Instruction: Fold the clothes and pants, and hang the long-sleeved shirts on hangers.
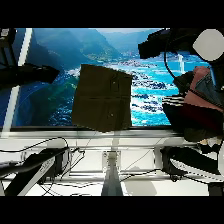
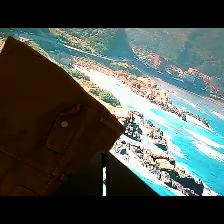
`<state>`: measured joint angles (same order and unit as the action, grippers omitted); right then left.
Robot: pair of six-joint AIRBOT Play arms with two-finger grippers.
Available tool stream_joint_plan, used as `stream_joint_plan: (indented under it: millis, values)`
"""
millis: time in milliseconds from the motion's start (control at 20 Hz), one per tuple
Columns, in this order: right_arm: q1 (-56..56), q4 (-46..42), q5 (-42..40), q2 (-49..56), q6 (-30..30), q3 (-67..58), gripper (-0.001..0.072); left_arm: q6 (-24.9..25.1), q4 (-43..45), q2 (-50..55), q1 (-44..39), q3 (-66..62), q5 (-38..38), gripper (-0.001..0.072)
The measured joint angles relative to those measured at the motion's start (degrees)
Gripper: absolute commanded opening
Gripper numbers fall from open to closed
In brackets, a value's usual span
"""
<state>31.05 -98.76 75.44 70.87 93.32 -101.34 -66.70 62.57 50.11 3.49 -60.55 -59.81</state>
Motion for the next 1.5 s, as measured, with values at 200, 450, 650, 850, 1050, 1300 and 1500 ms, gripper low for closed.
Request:
stream_joint_plan:
  millis: [200,450,650,850,1050,1300,1500]
  values:
    - [0.0,0.0,0.0,0.0,0.02,0.0,0.0041,0.0,0.0,0.0,0.0,0.0,0.0,0.0651]
    - [0.0,0.0,0.0,0.0,0.02,0.0,0.0041,0.02,-0.02,0.0,0.0,0.0,0.0,0.0651]
    - [0.0,0.0,-0.33,0.0,0.0,0.0,0.0041,0.0,-0.02,0.0,0.0,0.0,0.0,0.0651]
    - [0.0,0.0,-3.72,0.0,0.0,0.0,0.0041,0.02,-0.02,0.0,0.0,0.0,0.02,0.0651]
    - [0.0,0.22,-5.22,0.0,-0.5,0.0,0.0041,0.0,-0.02,-0.02,0.0,0.0,0.0,0.0651]
    - [-2.82,-5.97,1.86,0.04,-7.21,0.33,0.004,0.0,-0.44,-0.04,0.0,0.0,0.0,0.0544]
    - [-14.19,-3.72,12.66,-0.15,-11.58,6.91,0.004,-0.17,-1.55,-0.04,0.09,-0.02,0.04,0.0396]
